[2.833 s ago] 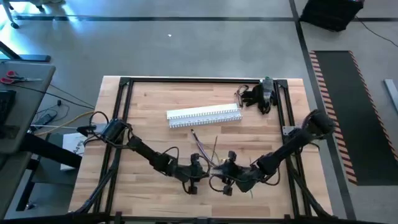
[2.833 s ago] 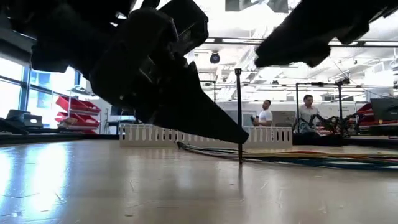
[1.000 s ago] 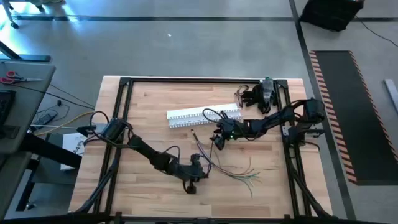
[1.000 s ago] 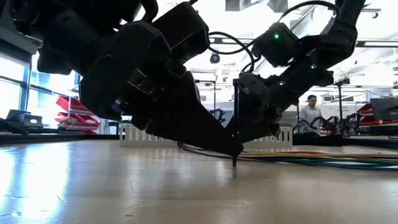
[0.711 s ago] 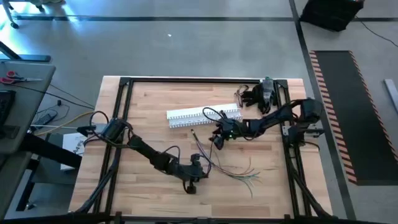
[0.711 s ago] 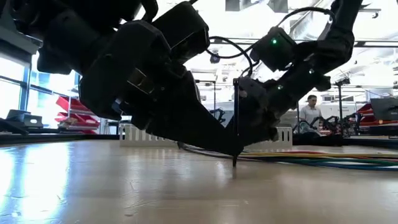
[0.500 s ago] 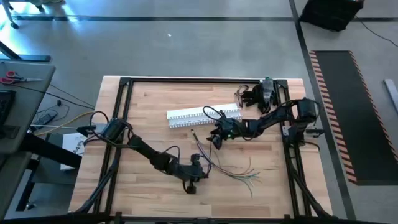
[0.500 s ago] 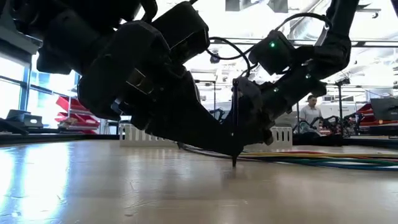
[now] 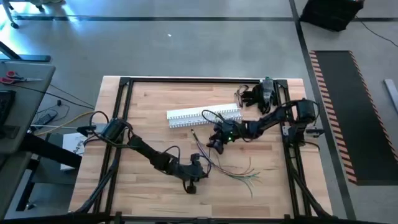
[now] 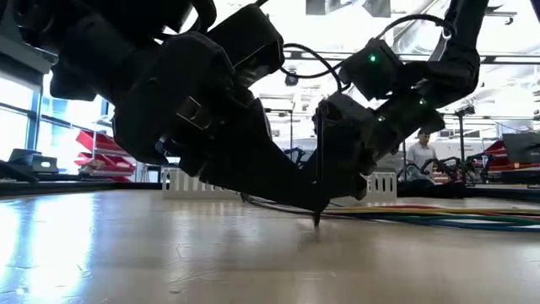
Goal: Ziptie cables
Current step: Wrap the cable wires with black ziptie
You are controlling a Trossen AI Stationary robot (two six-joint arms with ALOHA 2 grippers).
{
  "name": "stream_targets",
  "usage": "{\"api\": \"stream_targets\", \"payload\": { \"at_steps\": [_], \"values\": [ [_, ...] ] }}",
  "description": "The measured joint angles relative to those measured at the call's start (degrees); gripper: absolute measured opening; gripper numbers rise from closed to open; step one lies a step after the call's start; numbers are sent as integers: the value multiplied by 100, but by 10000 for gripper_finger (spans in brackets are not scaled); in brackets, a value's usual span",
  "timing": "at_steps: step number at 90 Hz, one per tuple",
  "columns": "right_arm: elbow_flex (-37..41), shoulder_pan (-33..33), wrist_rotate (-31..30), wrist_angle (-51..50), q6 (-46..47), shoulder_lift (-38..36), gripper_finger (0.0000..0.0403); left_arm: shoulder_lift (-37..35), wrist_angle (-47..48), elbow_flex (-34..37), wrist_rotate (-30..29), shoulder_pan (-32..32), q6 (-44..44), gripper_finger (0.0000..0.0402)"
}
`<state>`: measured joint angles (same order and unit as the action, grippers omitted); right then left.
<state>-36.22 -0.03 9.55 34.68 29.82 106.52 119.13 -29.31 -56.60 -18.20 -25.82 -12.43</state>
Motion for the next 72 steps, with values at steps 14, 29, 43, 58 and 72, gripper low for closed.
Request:
{"api": "stream_targets", "payload": {
  "at_steps": [14, 29, 43, 58, 72],
  "values": [
    [3, -385, -476, 2, -197, 2, 187, 0, 1, 0, -27, 2, -44, 0],
    [3, -764, -1487, -7, -413, 2, 125, 0, -1, 0, -26, 4, -85, 0],
    [3, -977, -2255, 14, -542, 2, 56, 0, -1, 0, -26, 4, -104, 0],
    [3, -945, -2571, 32, -425, 2, 20, 0, 1, 0, -45, 11, -103, 0],
    [3, -758, -2075, 175, -322, 0, 44, 0, -1, 0, -18, 4, -101, 0]
  ]
}}
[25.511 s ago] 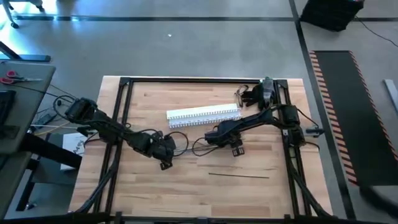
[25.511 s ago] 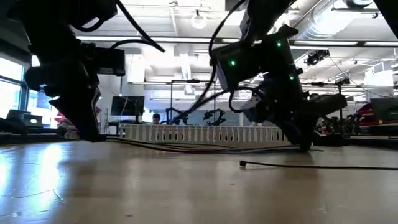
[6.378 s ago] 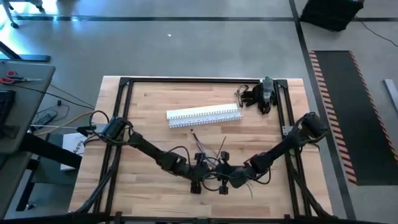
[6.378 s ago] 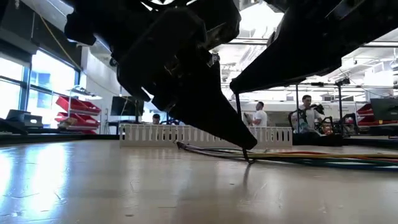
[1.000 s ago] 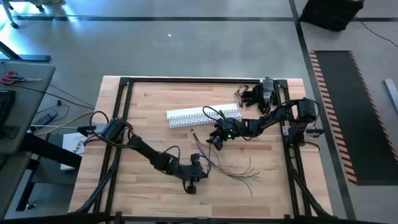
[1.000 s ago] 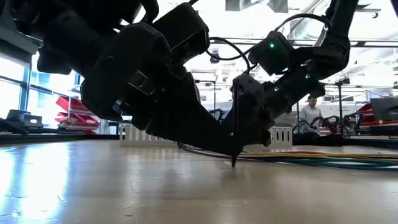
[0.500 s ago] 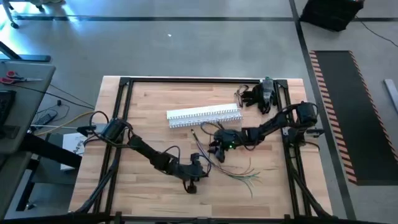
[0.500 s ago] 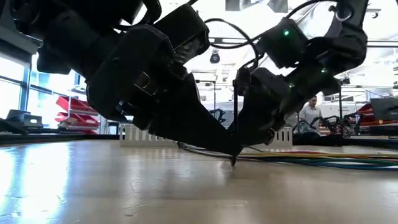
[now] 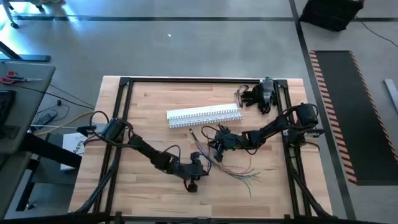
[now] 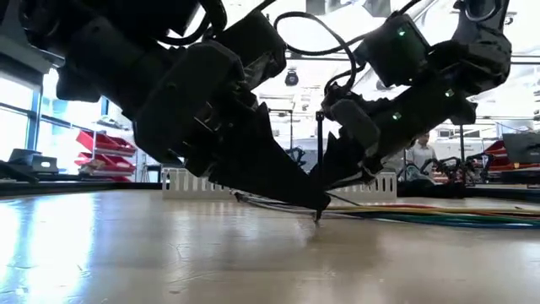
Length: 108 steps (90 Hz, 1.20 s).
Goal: Ziptie cables
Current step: Wrap the cable wires with black ziptie
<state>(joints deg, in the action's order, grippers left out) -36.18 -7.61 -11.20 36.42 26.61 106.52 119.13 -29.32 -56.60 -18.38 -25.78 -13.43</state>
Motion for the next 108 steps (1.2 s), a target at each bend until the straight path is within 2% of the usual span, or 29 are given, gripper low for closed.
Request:
{"api": "stream_targets", "payload": {
  "at_steps": [25, 42, 55, 87, 108],
  "values": [
    [0, 292, 409, -8, 160, -2, 146, 0, -6, 0, 136, 0, 2, 0],
    [-2, 490, 716, 112, 176, -2, 164, 0, -6, 0, 140, 0, 52, 0],
    [-2, 575, 784, 181, 154, -2, 156, 0, -6, 0, 139, 0, 55, 0],
    [-7, 559, 1076, 540, -118, 252, 101, 0, 0, 0, 137, 0, 59, 0],
    [-7, 559, 1031, 872, -444, 348, 44, 0, 0, 0, 115, 0, 57, 0]
  ]
}}
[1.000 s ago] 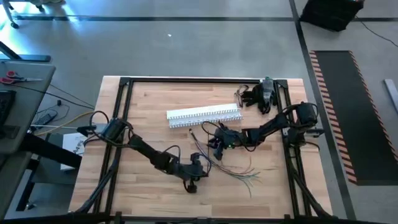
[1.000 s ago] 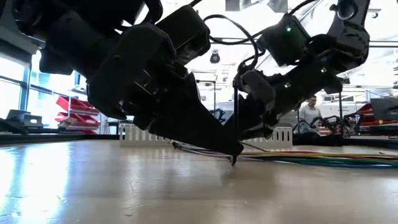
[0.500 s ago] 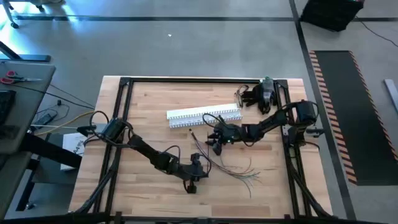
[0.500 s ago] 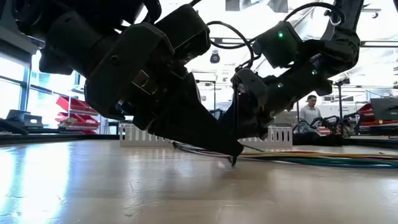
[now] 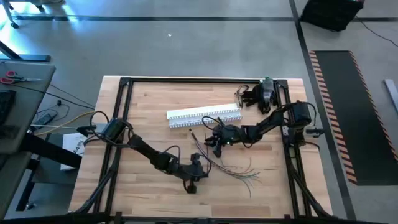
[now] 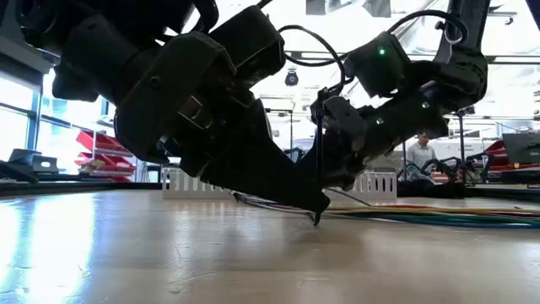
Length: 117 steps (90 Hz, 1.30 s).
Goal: Ziptie cables
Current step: Wrap the cable wires with black ziptie
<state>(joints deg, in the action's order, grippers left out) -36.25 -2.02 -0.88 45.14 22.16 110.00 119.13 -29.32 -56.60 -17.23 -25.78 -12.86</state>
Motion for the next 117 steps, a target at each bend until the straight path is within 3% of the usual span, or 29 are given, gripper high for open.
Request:
{"api": "stream_targets", "payload": {
  "at_steps": [13, 37, 75, 117],
  "values": [
    [0, 0, 3, 21, -89, 0, 5, 0, 7, 0, -4, 0, 0, 0],
    [0, -325, -119, -26, -842, -190, 0, 0, -17, 0, 11, 0, -196, 0],
    [0, -1678, -3124, -477, -3087, -269, 0, -4, -67, 0, 52, 0, -439, 0],
    [0, -2204, -4272, -547, -5176, -271, 0, -14, -370, 4, 344, 251, -610, 0]
  ]
}}
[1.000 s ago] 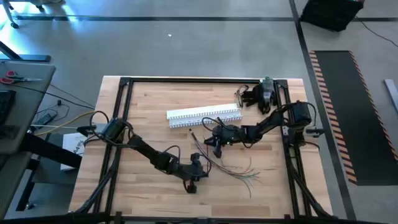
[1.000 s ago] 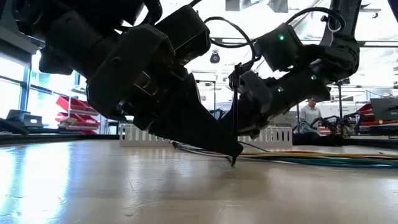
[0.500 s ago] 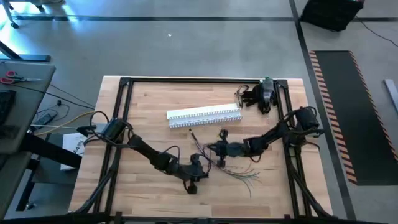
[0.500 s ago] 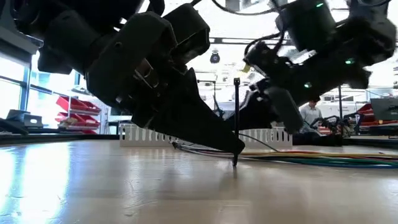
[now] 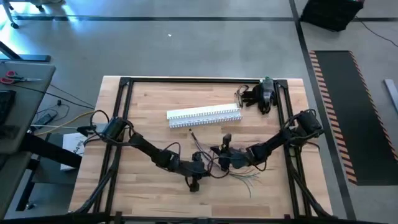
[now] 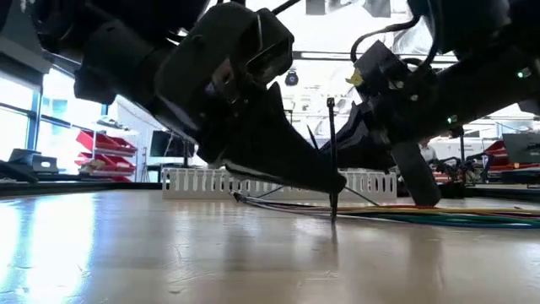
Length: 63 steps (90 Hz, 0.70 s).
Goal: Ziptie cables
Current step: Wrap the cable wires with black ziptie
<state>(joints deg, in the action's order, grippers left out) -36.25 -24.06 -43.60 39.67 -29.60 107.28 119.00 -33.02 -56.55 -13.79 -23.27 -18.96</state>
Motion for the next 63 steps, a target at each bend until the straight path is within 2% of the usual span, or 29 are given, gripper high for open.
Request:
{"api": "stream_targets", "payload": {
  "at_steps": [17, 36, 63],
  "values": [
    [-8, -84, -52, 141, -630, 119, 0, -2, 9, 0, 251, 78, -38, 0],
    [-17, -283, 0, 856, -1411, 389, 0, -1, 63, 0, 463, 151, -44, 0],
    [-15, -340, 80, 887, -2564, 398, 0, -11, 200, 0, 624, 138, -157, 0]
  ]
}}
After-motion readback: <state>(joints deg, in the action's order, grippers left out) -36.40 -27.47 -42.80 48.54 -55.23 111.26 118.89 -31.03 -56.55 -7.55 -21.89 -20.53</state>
